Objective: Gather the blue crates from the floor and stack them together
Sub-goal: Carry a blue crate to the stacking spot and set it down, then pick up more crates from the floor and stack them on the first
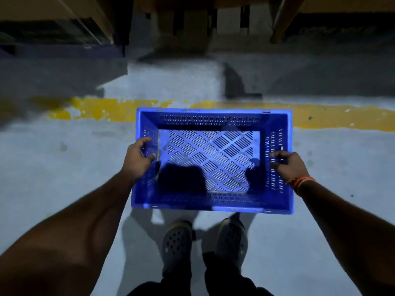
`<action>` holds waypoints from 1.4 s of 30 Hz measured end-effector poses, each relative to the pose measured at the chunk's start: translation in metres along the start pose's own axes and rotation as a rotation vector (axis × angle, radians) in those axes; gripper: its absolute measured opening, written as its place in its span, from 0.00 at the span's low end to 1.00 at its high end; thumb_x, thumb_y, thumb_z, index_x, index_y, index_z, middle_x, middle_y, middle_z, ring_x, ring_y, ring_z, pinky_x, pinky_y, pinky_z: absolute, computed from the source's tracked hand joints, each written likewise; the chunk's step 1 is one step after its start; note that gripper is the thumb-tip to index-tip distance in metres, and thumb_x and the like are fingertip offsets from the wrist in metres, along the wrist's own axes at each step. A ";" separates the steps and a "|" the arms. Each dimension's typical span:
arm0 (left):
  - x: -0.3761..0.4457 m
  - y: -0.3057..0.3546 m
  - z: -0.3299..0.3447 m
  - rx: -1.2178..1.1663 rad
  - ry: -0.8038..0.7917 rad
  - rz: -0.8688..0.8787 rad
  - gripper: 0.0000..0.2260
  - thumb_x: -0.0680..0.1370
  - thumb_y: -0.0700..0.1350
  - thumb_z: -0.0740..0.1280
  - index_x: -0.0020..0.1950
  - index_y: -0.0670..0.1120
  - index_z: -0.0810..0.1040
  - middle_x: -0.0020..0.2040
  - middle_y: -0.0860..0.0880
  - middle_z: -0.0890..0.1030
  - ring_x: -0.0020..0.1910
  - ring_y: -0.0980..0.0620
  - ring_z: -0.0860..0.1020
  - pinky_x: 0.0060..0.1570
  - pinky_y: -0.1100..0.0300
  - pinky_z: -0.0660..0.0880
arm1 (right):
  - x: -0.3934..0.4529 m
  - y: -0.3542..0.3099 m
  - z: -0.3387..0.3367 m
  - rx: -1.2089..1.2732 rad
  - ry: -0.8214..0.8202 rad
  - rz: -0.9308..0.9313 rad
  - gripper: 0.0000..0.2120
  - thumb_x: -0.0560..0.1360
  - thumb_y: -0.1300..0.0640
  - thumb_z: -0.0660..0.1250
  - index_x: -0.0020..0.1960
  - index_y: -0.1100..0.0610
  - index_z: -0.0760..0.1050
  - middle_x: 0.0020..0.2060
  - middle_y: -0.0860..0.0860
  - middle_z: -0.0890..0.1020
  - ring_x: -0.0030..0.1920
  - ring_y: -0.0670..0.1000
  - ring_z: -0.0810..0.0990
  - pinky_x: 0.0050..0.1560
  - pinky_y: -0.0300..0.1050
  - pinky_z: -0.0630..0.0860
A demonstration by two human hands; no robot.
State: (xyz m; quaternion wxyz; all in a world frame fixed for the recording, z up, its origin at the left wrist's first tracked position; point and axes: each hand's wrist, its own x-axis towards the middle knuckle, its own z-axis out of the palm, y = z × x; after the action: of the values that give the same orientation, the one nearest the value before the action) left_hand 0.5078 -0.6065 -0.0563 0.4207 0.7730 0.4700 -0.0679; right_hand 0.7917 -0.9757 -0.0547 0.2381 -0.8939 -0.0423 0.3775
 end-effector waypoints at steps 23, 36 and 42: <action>-0.343 0.299 -0.157 -0.023 -0.349 0.077 0.12 0.76 0.40 0.66 0.59 0.47 0.81 0.40 0.50 0.78 0.32 0.60 0.73 0.35 0.65 0.71 | -0.416 -0.105 -0.149 0.533 -0.001 0.129 0.14 0.64 0.56 0.66 0.48 0.55 0.82 0.35 0.51 0.82 0.36 0.50 0.78 0.43 0.42 0.73; -0.441 0.357 -0.116 0.244 -0.756 0.486 0.09 0.77 0.38 0.68 0.56 0.44 0.81 0.56 0.45 0.84 0.49 0.50 0.80 0.53 0.58 0.75 | -0.656 -0.015 -0.144 0.767 0.411 0.326 0.08 0.74 0.62 0.66 0.50 0.55 0.81 0.38 0.51 0.83 0.39 0.50 0.82 0.38 0.36 0.72; -0.530 0.373 -0.070 0.366 -0.993 0.610 0.10 0.77 0.36 0.67 0.47 0.52 0.81 0.43 0.50 0.82 0.43 0.50 0.77 0.48 0.57 0.73 | -0.768 0.046 -0.096 0.998 0.642 0.530 0.09 0.74 0.63 0.65 0.49 0.54 0.81 0.40 0.53 0.83 0.40 0.51 0.82 0.36 0.36 0.72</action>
State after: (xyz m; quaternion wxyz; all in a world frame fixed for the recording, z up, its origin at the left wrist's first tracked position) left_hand 0.4891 -0.9871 0.4724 0.4505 0.8085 -0.0441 -0.3761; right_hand 0.3072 -1.2498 0.4846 0.5243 -0.7244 0.4334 0.1118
